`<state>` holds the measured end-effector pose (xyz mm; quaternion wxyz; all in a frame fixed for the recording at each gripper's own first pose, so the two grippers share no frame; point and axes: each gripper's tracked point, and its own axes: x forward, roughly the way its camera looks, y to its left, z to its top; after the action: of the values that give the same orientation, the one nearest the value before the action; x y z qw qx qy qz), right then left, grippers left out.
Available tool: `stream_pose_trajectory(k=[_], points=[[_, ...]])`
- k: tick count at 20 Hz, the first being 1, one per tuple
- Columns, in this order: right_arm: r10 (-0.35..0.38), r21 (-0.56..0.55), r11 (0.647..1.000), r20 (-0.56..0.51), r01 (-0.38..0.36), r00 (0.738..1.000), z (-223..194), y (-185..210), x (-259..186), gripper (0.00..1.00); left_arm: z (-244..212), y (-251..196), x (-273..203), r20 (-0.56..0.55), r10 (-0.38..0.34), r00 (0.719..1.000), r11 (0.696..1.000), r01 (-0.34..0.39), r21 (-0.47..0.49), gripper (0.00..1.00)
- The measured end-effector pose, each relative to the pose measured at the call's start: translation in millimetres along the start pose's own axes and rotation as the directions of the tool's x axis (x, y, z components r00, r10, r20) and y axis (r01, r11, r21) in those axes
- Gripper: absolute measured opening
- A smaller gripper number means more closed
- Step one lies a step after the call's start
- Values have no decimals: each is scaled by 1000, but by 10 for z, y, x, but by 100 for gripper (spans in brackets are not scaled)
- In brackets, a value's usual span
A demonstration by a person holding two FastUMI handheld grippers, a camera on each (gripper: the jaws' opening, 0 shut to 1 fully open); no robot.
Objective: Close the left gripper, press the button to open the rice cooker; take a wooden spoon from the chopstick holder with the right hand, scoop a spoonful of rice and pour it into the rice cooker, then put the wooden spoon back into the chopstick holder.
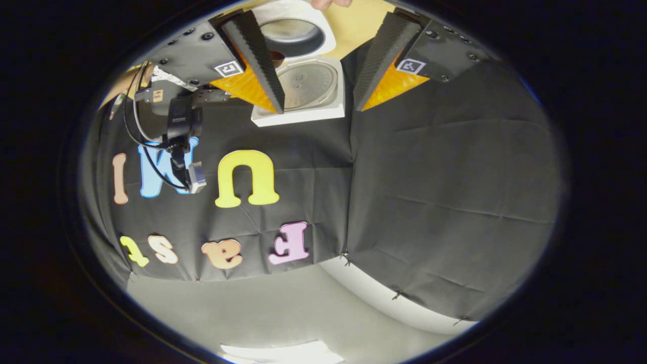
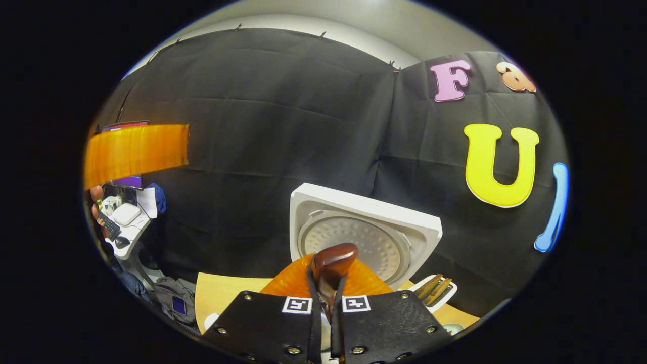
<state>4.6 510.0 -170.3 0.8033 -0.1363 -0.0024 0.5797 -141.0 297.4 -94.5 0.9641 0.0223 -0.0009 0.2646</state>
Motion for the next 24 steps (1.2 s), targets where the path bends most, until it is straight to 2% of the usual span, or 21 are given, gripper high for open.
stream_pose_trajectory(k=[3,6,7,8,12,15,18,20,22,24], points=[[-25,132,991,4,24,1000,17,-125,-54,7,14,-101,4,0,-14,1000,1000,14,-4,89],[-50,321,946,16,42,999,37,-303,-160,7,16,-259,30,-3,-43,999,999,43,-10,89],[-54,386,922,20,42,998,33,-374,-208,7,28,-316,33,0,-54,999,999,54,-7,94],[-57,452,891,21,41,998,45,-434,-263,7,43,-370,33,1,-65,998,998,65,-5,89],[-100,672,739,38,48,994,47,-750,-482,7,85,-584,56,1,-107,994,994,107,-6,89],[-148,723,687,44,71,988,47,-930,-726,7,127,-778,65,-3,-161,987,987,160,-14,89],[-182,786,614,46,77,982,16,-1053,-982,7,148,-946,106,-7,-186,982,982,186,-25,99],[-214,820,565,40,90,976,-11,-1163,-1163,7,219,-1130,102,8,-219,976,975,219,-48,89],[-248,843,528,37,103,968,-22,-1274,-1405,7,269,-1279,93,18,-248,969,967,248,-64,89],[-287,850,512,34,123,957,-44,-1398,-1631,7,313,-1438,107,27,-276,961,958,277,-74,89]])
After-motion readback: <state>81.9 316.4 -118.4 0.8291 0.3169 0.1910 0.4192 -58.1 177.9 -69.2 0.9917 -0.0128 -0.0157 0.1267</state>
